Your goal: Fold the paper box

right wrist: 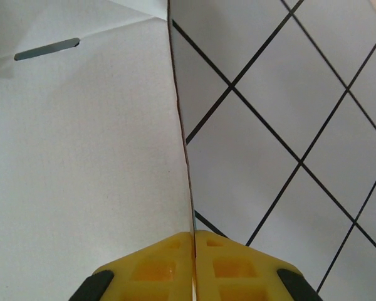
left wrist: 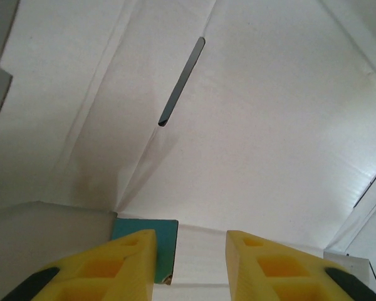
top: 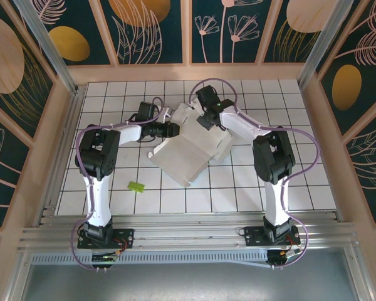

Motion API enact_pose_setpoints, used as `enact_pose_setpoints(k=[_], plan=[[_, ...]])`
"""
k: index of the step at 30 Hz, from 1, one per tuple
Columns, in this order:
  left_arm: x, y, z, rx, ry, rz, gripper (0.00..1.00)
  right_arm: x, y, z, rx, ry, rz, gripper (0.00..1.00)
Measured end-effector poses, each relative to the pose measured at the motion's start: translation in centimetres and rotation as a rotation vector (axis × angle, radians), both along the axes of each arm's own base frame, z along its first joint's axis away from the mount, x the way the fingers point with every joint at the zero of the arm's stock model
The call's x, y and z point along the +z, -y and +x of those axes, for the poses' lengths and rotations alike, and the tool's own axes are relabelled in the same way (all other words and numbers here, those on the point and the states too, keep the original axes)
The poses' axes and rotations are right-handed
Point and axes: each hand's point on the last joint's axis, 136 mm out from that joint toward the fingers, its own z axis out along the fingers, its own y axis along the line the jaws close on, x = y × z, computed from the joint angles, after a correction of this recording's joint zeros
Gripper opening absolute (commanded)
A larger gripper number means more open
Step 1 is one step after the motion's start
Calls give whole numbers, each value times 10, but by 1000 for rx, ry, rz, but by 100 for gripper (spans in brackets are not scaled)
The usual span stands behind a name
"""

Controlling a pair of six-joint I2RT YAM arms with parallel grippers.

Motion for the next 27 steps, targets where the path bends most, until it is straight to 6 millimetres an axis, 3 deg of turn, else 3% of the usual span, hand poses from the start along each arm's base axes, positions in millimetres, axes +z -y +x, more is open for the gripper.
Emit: enact_pose_setpoints(k=[11, 17, 20, 27], plan=[[-10, 3, 6, 20, -13, 56, 31, 1, 5, -3, -8, 33, -31, 9], [-6, -1, 5, 58, -7, 62, 53, 11, 5, -12, 28, 131, -103, 9], [16, -4, 1, 89, 19, 41, 62, 22, 0, -18, 69, 218, -166, 9], [120, -33, 20, 188, 293, 11, 75, 41, -6, -27, 193, 406, -357, 9]])
